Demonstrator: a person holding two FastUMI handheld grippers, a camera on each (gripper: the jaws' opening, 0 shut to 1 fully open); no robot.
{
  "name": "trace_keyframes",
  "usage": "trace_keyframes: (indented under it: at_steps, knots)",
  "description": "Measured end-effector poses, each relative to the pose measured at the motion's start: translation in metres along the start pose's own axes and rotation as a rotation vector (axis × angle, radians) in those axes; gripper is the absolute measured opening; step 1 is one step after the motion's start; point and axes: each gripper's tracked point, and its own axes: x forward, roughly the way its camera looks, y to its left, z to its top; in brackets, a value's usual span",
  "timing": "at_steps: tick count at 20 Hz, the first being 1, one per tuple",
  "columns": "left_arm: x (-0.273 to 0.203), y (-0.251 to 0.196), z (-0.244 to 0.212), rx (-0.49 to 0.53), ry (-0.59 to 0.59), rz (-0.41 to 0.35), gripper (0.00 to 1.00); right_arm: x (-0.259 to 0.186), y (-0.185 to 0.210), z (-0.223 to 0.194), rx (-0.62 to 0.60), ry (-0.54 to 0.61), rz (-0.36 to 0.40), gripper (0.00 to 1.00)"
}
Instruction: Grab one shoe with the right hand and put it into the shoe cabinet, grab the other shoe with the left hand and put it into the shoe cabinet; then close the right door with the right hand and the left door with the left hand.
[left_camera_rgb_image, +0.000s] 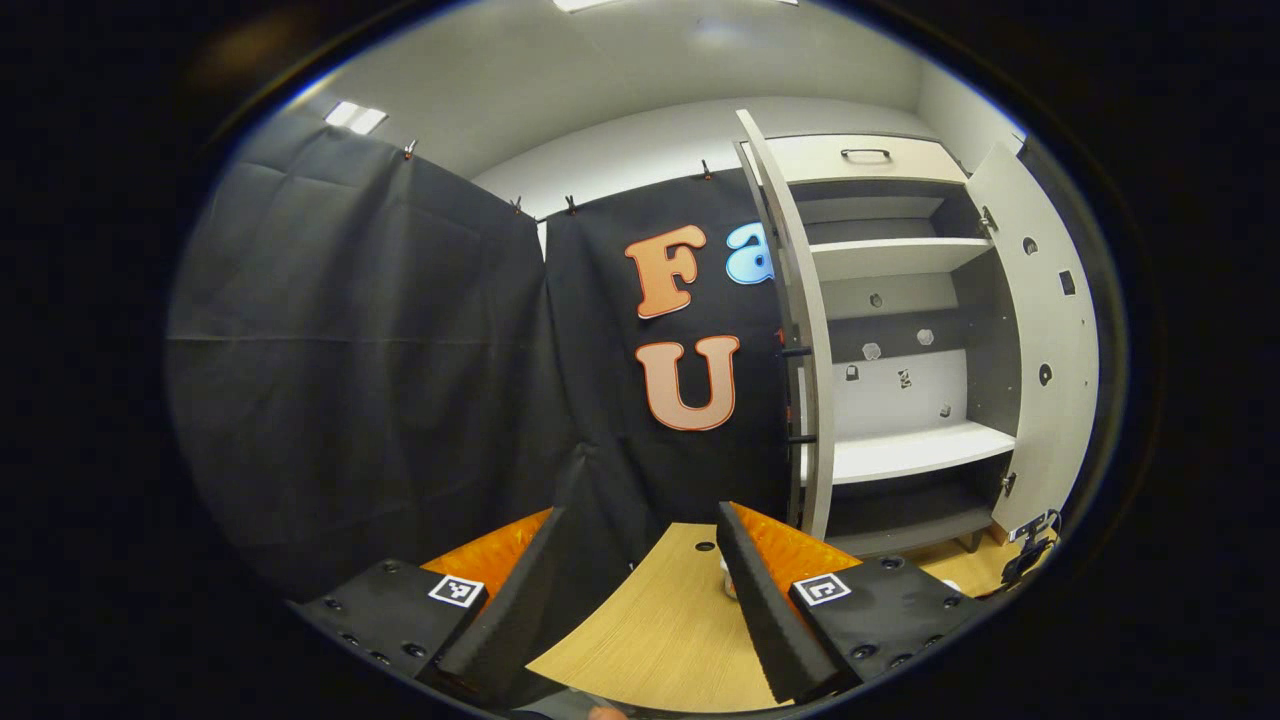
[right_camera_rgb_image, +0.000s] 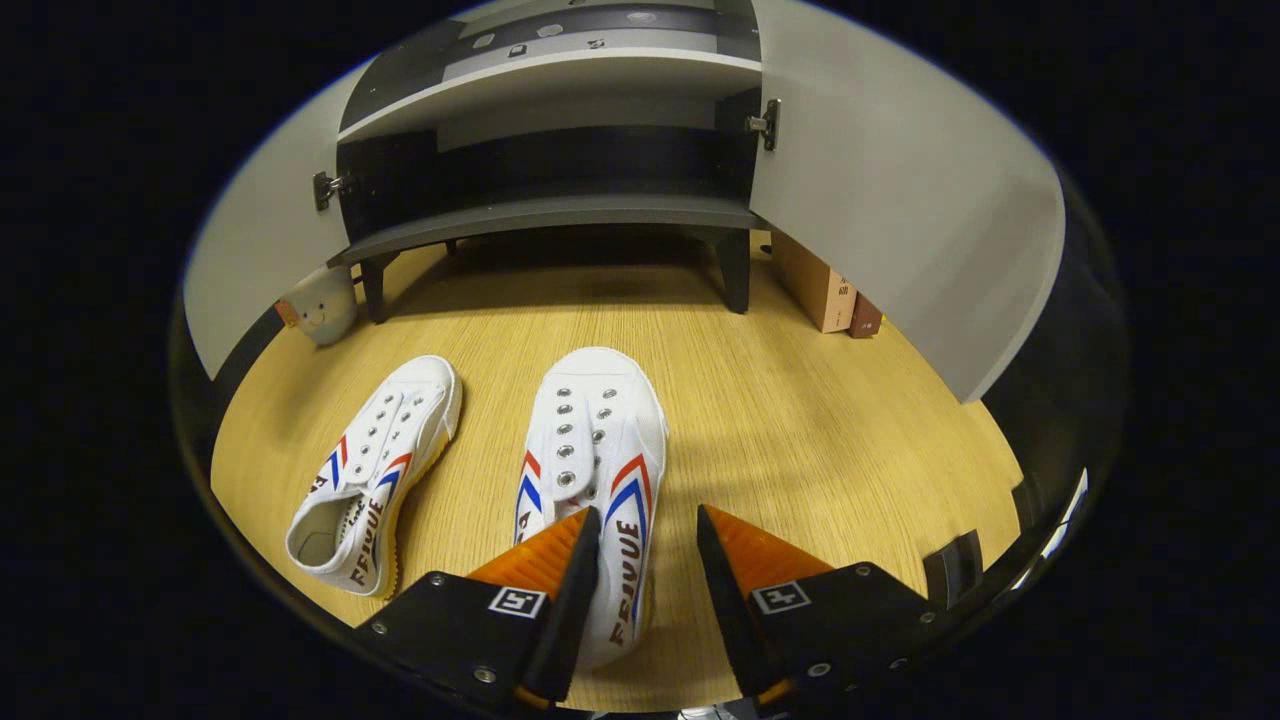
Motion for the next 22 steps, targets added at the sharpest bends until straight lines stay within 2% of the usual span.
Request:
trace_keyframes:
  at_steps: [2,5,9,11,12,13,16,22]
  knots:
    - [0.003,0.001,-0.004,-0.001,0.008,0.002,0.97,0.004,0.007,-0.005,0.003,0.035,0.029,0.56]
    - [0.007,-0.003,-0.008,-0.001,0.016,-0.002,0.97,0.005,0.012,-0.007,0.002,0.05,0.055,0.43]
    - [0.01,-0.012,-0.016,-0.008,0.032,-0.023,0.97,0.006,0.01,-0.006,0.043,0.067,0.038,0.29]
    - [0.008,-0.016,-0.019,-0.006,0.038,-0.035,0.96,0.01,0.005,-0.005,0.049,0.067,0.012,0.17]
    - [0.006,-0.019,-0.02,-0.005,0.041,-0.042,0.96,0.005,0.003,-0.001,0.057,0.065,0.0,0.06]
    - [0.006,-0.021,-0.022,-0.004,0.045,-0.051,0.96,0.004,0.002,0.003,0.065,0.055,-0.005,0.0]
    - [0.002,-0.025,-0.023,-0.011,0.046,-0.068,0.96,-0.021,-0.005,0.031,0.087,-0.006,-0.012,0.0]
    - [-0.001,-0.027,-0.025,-0.032,0.039,-0.101,0.96,-0.075,0.009,0.08,0.114,-0.08,0.006,0.0]
